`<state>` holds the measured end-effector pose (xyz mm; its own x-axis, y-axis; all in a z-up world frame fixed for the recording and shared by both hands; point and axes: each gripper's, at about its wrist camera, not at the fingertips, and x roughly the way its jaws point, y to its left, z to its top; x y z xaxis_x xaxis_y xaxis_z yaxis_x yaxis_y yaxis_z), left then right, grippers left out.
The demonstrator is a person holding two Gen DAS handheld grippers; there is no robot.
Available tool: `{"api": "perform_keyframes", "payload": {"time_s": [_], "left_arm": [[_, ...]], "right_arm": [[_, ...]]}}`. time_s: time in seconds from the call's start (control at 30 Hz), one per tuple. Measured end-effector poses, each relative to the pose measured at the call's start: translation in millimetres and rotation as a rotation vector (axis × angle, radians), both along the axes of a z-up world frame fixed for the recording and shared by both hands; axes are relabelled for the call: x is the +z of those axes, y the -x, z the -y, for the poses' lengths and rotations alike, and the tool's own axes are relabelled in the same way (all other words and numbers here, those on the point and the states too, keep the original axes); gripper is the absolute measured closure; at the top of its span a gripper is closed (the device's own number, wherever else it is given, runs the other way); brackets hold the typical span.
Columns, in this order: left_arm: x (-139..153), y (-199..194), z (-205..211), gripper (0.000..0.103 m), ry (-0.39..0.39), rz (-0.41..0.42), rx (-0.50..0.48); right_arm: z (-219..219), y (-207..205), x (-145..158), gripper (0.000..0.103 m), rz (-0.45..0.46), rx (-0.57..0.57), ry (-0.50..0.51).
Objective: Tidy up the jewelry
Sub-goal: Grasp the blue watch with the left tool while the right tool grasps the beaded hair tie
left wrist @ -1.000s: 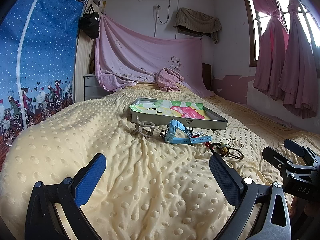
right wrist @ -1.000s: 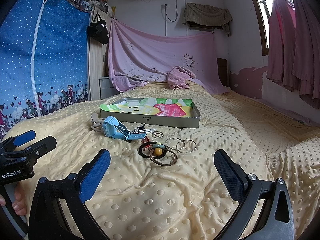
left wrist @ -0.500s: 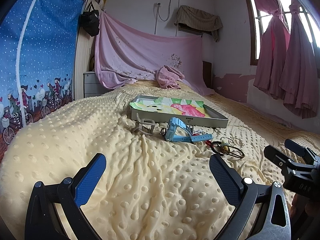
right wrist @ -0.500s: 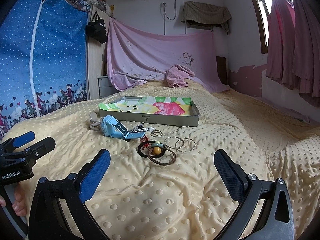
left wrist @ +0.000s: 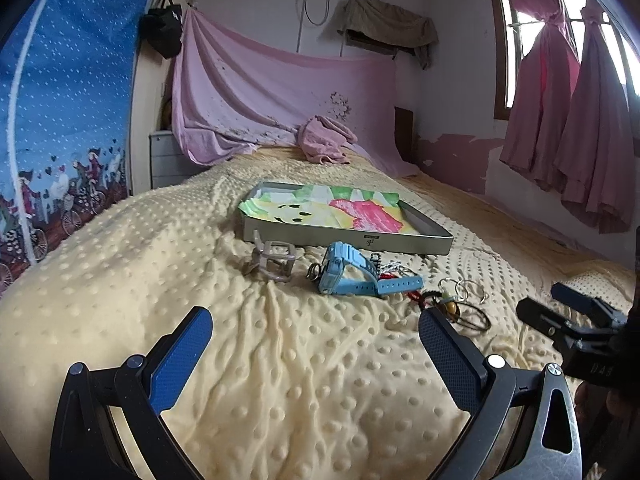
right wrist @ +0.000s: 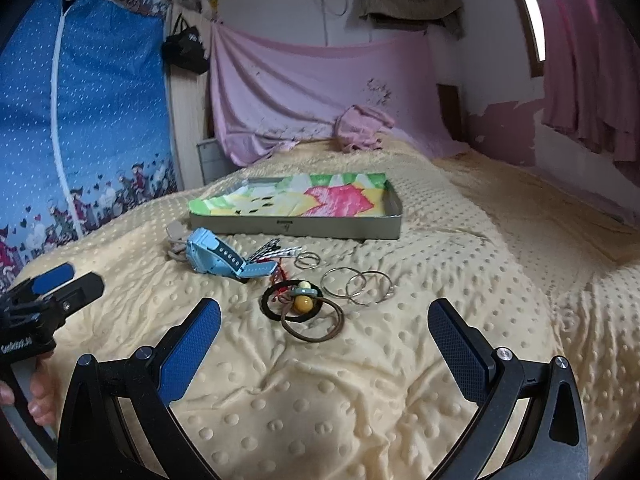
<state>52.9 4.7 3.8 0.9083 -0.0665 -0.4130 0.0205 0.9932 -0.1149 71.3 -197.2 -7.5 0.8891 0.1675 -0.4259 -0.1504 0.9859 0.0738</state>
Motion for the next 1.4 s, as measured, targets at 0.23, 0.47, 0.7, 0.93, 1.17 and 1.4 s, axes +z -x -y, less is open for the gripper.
{"api": "perform_keyframes", "payload": {"time_s": [0.23,0.47,0.7,0.93,1.17,1.4], "left_arm": [[1,-34,5,0.000,0.026,-0.033,-0.009],[-2,-70,10,0.001,0.034,-0.057,-0.031],[-11,-100,18,0.017,0.040,-0.091,-0.063],[-22,-122,21,0.044,0.069,-0.139,-0.095],[-30,-126,23,0.059,0.063,-0.156,-0.100],[-32,-123,19,0.077,0.038,-0.171,-0.060]], "right_arm": [[2,-35,-1,0.001,-0.048,0.038,-0.044],[-8,-73,-5,0.013,-0.083,0.101,-0.026],[-16,-92,-28,0.044,-0.174,0.154,-0.032],[-21,-100,-44,0.066,-0.229,0.196,-0.035],[-29,-104,-50,0.069,-0.244,0.223,-0.017],[-37,-101,-49,0.081,-0.241,0.252,0.013]]}}
